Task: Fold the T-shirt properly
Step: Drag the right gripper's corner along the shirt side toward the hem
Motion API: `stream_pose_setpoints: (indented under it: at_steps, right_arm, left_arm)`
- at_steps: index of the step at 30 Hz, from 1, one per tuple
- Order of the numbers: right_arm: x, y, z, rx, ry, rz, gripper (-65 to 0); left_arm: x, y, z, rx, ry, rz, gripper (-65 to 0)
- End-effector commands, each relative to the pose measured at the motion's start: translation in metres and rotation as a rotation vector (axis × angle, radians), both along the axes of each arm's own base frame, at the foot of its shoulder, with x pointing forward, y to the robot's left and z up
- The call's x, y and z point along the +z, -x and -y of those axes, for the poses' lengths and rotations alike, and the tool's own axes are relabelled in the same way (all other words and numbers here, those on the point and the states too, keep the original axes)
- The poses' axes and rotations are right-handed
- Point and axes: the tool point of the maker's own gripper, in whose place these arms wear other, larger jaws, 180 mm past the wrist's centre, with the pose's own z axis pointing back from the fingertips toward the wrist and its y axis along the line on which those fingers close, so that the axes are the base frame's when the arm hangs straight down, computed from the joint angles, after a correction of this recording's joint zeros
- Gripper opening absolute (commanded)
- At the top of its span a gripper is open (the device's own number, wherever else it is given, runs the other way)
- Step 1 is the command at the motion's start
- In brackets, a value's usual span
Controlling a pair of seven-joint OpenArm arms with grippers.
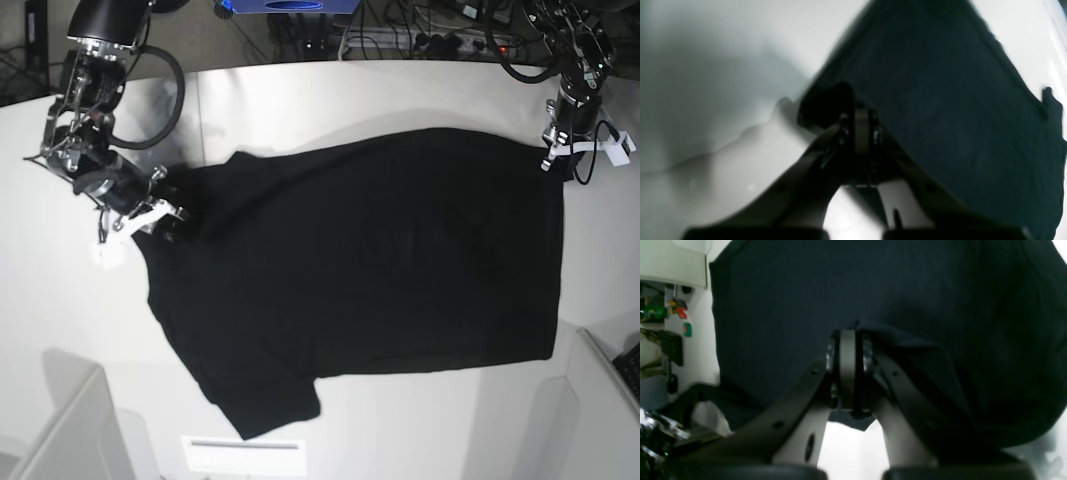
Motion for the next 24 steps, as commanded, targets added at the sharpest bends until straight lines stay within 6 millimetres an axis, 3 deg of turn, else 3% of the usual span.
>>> stream_pose_setpoints:
  at_steps: [1, 13, 17, 24]
  right_arm:
    - [0.012, -0.009, 0.003, -0.003, -0.002, 0.044, -65.0]
    - [0.001, -0.028, 0.006, -0.023, -0.034, 0.013, -65.0]
    - [-0.001, -0.032, -0.002, 0.003, -0.035, 0.008, -65.0]
    - [0.013, -0.048, -0.014, 0.04, -0.037, 0.049, -65.0]
  left_arm:
    - [0.013, -0.008, -0.005, 0.0, -0.022, 0.047, -65.0]
    - [0.018, -0.018, -0.007, 0.014, -0.02, 0.068, -65.0]
    - [0.016, -0.016, -0.016, 0.09, 0.001, 0.048, -65.0]
    - [0.021, -0.026, -0.015, 0.091, 0.003, 0.073, -65.0]
